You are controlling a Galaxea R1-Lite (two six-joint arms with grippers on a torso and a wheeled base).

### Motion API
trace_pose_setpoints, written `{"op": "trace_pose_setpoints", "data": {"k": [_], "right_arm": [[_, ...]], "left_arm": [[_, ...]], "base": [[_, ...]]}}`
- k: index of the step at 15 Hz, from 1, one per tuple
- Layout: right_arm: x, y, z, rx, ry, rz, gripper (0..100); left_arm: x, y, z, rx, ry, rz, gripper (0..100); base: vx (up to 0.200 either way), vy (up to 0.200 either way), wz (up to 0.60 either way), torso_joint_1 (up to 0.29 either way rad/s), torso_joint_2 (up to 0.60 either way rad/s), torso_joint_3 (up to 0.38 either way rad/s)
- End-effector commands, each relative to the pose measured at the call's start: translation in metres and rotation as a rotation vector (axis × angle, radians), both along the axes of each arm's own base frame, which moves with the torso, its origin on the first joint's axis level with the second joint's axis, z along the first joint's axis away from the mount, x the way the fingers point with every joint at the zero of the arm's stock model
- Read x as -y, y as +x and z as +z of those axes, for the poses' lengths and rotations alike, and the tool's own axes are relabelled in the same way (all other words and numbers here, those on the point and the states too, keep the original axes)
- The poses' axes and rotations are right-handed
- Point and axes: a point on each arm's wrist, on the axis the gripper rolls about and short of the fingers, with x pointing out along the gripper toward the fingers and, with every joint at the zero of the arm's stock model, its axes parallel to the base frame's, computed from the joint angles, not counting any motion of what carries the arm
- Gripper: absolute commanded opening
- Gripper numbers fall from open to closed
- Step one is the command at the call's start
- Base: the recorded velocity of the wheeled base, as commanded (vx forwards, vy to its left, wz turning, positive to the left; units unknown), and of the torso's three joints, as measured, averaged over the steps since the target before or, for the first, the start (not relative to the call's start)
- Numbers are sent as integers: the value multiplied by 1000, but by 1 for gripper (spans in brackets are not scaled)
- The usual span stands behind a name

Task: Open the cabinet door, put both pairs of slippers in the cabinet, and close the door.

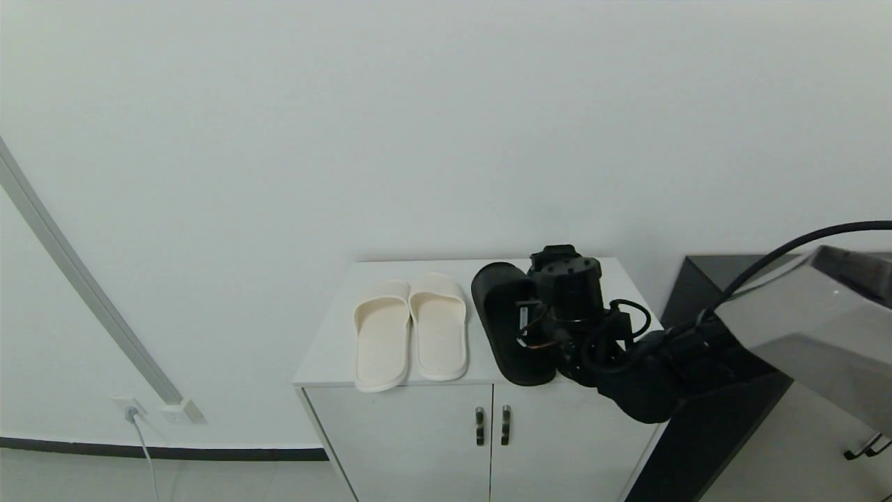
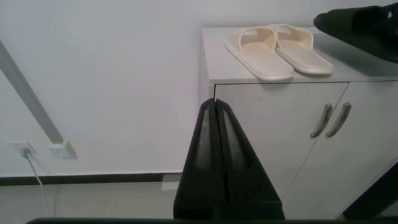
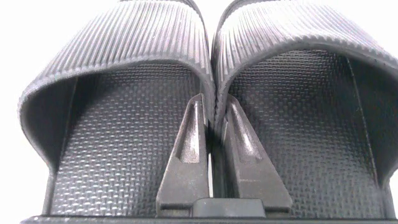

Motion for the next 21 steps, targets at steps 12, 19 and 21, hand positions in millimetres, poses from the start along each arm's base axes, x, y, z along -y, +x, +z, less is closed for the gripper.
{"op": "trace_pose_setpoints", "data": {"k": [12,19,21], "right_arm": [[89,-119,73,19,47,463,0],[89,-122,68,-2,32,470,0],[89,-121,66,-8,29,470,0]], "left_arm": [[0,0,0,1,-3,3,0],[0,0,0,0,-6,3,0],[0,0,0,0,-6,3,0]], "base": [[0,0,0,0,0,0],[-86,0,0,4,0,0],[-200,0,0,-5,0,2]]}}
